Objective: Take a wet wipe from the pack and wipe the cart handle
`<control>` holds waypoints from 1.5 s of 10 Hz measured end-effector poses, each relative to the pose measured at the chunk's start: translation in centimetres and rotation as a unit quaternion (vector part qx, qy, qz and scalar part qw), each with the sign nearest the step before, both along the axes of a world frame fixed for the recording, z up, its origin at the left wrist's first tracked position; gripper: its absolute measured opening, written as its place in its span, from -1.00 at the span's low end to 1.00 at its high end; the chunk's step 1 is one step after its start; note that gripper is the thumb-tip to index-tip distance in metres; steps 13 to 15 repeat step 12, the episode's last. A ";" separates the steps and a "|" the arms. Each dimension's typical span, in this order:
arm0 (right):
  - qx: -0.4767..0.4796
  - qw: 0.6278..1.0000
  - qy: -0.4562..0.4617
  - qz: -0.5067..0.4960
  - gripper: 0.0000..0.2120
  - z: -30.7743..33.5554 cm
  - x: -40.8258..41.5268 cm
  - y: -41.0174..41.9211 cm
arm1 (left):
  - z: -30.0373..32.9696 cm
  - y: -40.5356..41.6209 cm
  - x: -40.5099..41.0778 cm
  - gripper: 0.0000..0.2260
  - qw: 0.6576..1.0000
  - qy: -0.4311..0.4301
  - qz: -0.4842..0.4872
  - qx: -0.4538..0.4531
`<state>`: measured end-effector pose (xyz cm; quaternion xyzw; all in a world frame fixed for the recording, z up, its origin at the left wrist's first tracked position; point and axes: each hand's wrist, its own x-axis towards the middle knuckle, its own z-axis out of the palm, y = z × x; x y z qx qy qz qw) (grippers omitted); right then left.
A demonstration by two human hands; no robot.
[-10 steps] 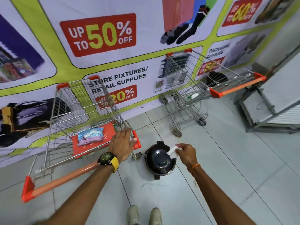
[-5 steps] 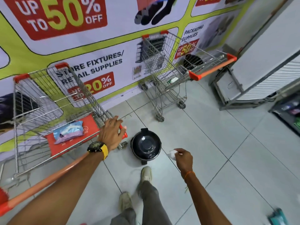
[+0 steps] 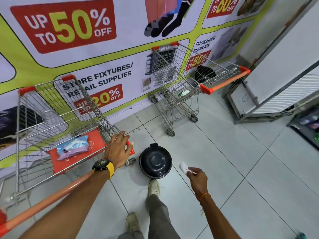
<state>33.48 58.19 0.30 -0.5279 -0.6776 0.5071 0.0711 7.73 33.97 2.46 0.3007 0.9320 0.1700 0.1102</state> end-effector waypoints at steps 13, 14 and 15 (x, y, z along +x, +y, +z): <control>0.034 0.978 -0.060 0.198 -0.63 -2.4 -8.1 1.3 | -0.8 0.8 -0.1 -0.54 1.000 0.009 0.010 0.004; 0.034 0.978 -0.060 0.198 -0.63 -2.4 -8.1 1.3 | -0.8 0.8 -0.1 -0.54 1.000 0.009 0.010 0.004; 0.034 0.978 -0.060 0.198 -0.63 -2.4 -8.1 1.3 | -0.8 0.8 -0.1 -0.54 1.000 0.009 0.010 0.004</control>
